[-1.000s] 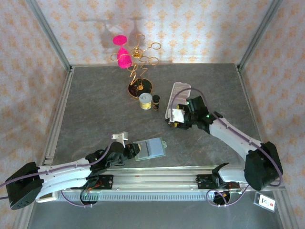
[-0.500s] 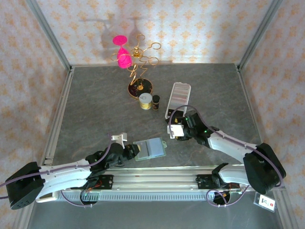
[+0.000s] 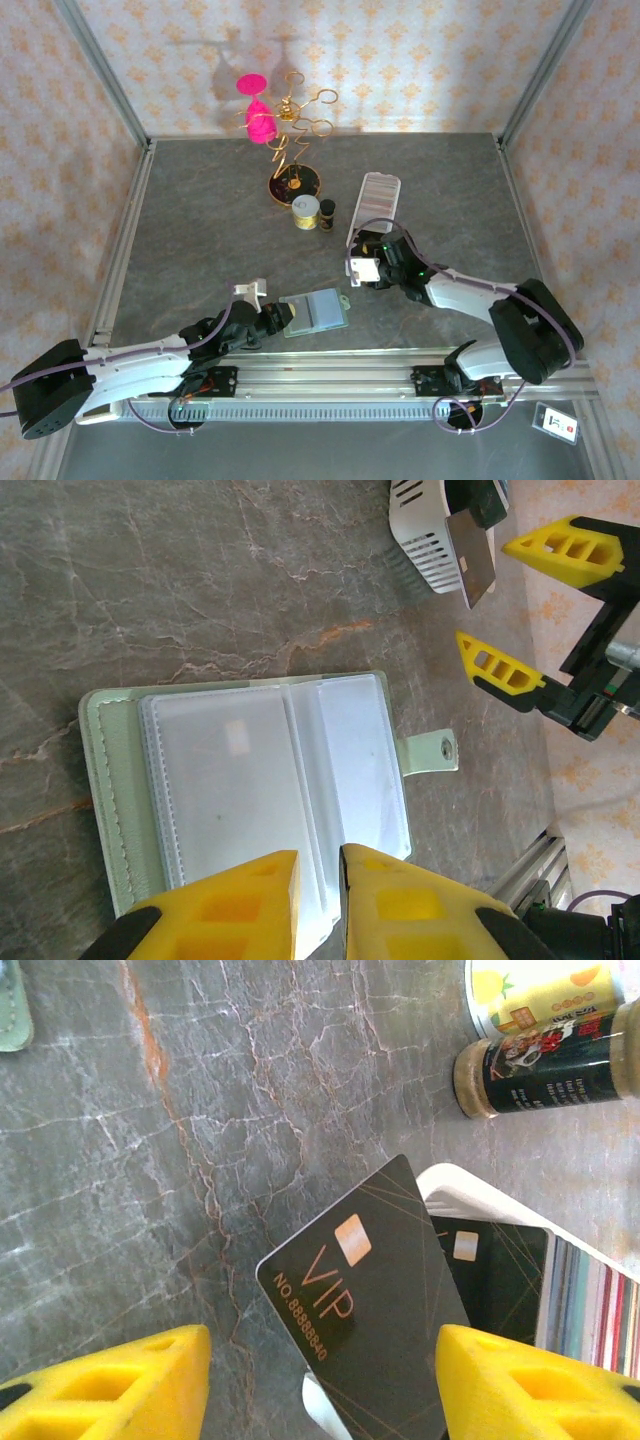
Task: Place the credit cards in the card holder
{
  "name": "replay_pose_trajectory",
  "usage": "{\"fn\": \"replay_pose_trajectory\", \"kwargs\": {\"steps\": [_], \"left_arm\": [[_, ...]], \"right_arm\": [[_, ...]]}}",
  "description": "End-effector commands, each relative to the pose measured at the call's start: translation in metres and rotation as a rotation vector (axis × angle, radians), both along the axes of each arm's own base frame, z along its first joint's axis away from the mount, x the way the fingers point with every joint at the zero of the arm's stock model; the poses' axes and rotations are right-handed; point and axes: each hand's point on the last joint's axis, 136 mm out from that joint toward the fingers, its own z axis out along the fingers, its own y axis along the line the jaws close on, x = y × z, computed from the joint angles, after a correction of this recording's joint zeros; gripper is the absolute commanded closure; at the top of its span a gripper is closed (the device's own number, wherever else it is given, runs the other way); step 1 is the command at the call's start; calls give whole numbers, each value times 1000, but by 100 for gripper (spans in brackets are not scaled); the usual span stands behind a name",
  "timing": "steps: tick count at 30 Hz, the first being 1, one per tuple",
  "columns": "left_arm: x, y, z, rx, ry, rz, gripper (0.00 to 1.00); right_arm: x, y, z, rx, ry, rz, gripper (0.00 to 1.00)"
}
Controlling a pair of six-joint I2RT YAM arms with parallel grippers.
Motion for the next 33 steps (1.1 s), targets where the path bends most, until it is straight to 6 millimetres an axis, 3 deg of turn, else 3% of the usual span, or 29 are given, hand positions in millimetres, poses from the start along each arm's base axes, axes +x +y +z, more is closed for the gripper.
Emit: {"fn": "replay_pose_trajectory", "kwargs": {"steps": [1,9,12,19,23,27,33], "left_arm": [[0,-6,8,-36,-17,-14,81],[-3,-5,5,-28,-9,-23,81],[-2,-4,4,-10,-16,-22,81],[-3,-5,5,-16,-13,-30,81],[-3,-5,6,-19,-16,-35,83],[-2,-4,8,-5,-21,-30,83],[3,2,31,27,-68,-10,80]], "right_arm": [[5,8,1,32,-20,-1,42],[10,5,-8,3,-20,-24,58],[9,5,-9,-5,-13,-21,71],[4,4,2,0,-19,-11,87],[3,6,18,42,-29,-24,99],[5,11,39,103,-34,-45,100],[-1,29,99,346,36,-100,100]]}}
